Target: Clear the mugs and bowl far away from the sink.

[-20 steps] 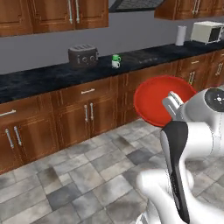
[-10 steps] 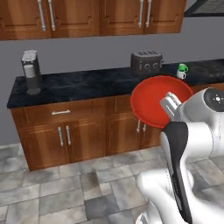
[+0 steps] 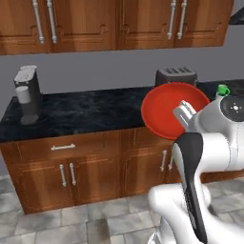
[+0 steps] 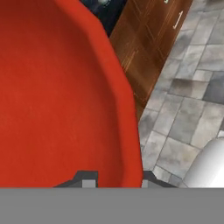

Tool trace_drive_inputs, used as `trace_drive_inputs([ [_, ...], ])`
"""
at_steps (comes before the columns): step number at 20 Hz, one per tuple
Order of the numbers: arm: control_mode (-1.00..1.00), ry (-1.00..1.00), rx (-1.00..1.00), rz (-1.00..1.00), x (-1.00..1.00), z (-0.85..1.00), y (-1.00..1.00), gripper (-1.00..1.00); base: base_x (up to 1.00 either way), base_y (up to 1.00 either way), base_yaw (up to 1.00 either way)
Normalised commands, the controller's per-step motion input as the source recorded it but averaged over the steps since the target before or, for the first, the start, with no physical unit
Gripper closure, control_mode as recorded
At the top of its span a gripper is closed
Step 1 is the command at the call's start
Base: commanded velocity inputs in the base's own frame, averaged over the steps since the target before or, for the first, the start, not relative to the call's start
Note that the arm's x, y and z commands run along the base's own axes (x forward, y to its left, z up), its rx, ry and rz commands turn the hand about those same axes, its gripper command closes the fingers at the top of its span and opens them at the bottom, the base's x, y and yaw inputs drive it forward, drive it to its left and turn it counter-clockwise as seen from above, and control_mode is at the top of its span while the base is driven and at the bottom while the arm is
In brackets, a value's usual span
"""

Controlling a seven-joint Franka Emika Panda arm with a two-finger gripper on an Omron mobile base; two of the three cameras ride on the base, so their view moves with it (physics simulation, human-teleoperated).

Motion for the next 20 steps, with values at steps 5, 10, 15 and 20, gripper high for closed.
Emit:
trace_drive_inputs([
  [5, 1.0, 0.0, 0.0, 0.0, 0.0, 0.0, 0.0, 1.0, 1.0, -0.23, 0.11],
  [10, 1.0, 0.0, 0.0, 0.0, 0.0, 0.0, 0.0, 1.0, 0.89, -0.11, 0.14],
  [15, 1.0, 0.0, 0.0, 0.0, 0.0, 0.0, 0.0, 1.0, -0.14, -0.89, 0.03],
  [20, 1.0, 0.0, 0.0, 0.0, 0.0, 0.0, 0.0, 1.0, 0.39, -0.27, 0.02],
])
